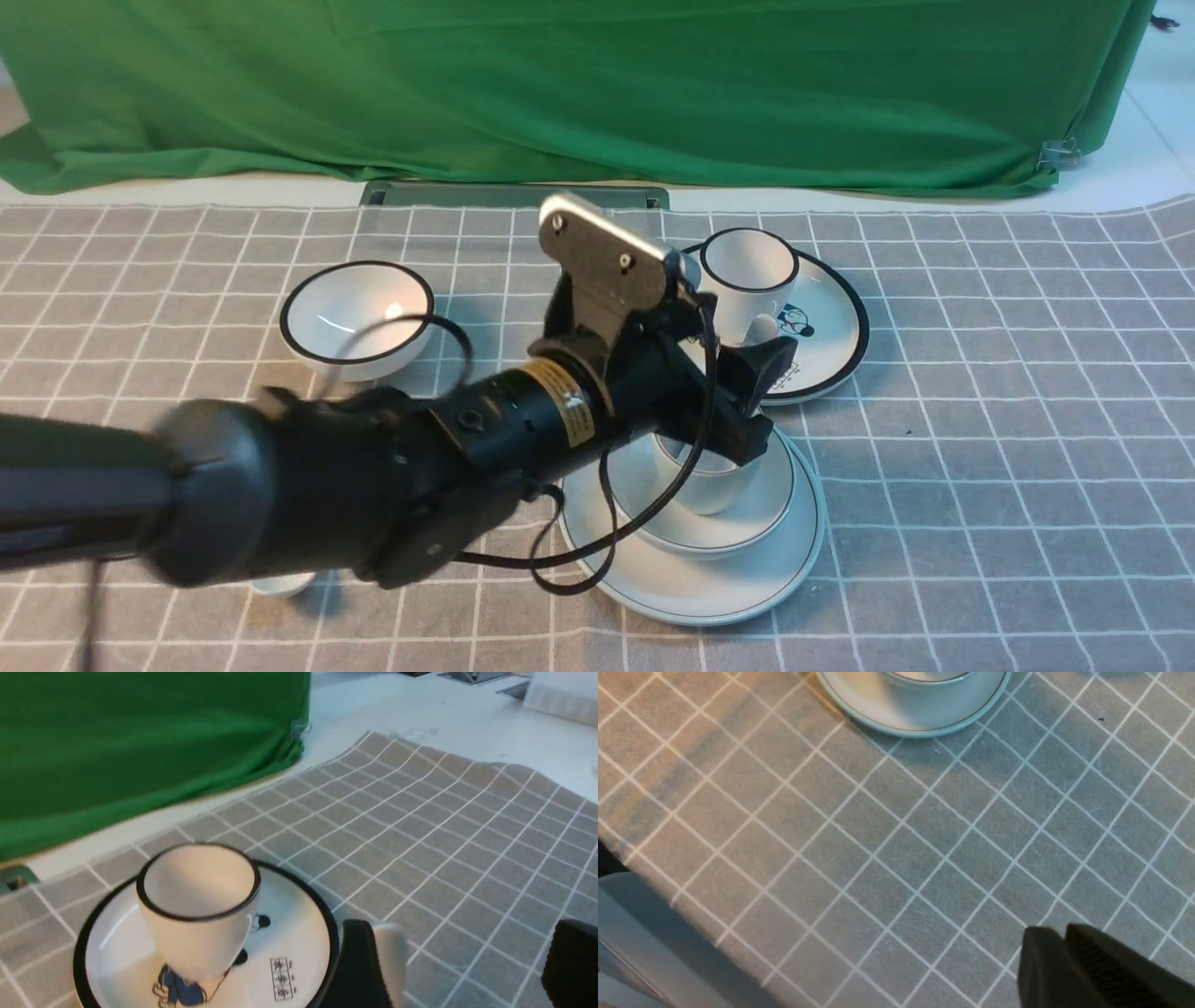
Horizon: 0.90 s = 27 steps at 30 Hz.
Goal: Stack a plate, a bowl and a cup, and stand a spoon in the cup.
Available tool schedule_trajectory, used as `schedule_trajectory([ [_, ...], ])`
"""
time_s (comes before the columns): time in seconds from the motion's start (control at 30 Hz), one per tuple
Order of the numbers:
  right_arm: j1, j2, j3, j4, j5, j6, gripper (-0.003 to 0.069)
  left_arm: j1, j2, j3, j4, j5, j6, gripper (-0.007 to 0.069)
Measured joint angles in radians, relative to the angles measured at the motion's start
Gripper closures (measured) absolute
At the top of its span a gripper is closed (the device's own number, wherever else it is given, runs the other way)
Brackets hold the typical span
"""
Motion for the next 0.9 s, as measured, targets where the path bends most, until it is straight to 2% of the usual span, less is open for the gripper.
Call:
schedule_trajectory([
  [0.07, 0.000, -0.004, -0.017, 0.000, -0.002, 0.007, 0.0559, 0.000, -0.080, 0.015, 0.007, 0.052, -0.020, 0.0144],
  [0.17, 0.000, -0.034, -0.044, 0.000, -0.010, 0.023, 0.0564, 0.000, -0.279, 0.067, 0.010, 0.214, -0.049, 0.0244],
  [0.2, 0.000, -0.041, -0.044, 0.000, -0.010, 0.023, 0.0564, 0.000, -0.292, 0.071, 0.010, 0.226, -0.049, 0.0253],
  [0.23, 0.000, -0.071, -0.045, 0.000, -0.007, 0.043, 0.0587, 0.000, -0.403, 0.107, 0.010, 0.310, -0.058, 0.0349],
  [0.27, 0.000, -0.075, -0.045, 0.000, -0.005, 0.045, 0.0589, 0.000, -0.417, 0.113, 0.010, 0.318, -0.059, 0.0349],
  [0.33, 0.000, -0.139, -0.046, 0.000, 0.001, 0.076, 0.0633, 0.000, -0.613, 0.203, 0.010, 0.390, -0.064, 0.0519],
  [0.43, 0.000, -0.222, -0.047, 0.000, 0.002, 0.125, 0.0638, 0.000, -0.840, 0.348, 0.013, 0.410, -0.064, 0.0603],
  [0.7, 0.000, -0.315, -0.048, -0.001, 0.002, 0.180, 0.0638, 0.000, -1.221, 0.604, 0.013, 0.424, -0.064, 0.0616],
  [0.9, 0.000, -0.315, -0.049, -0.001, 0.002, 0.245, 0.0636, 0.000, -1.335, 0.698, 0.013, 0.424, -0.064, 0.0615],
])
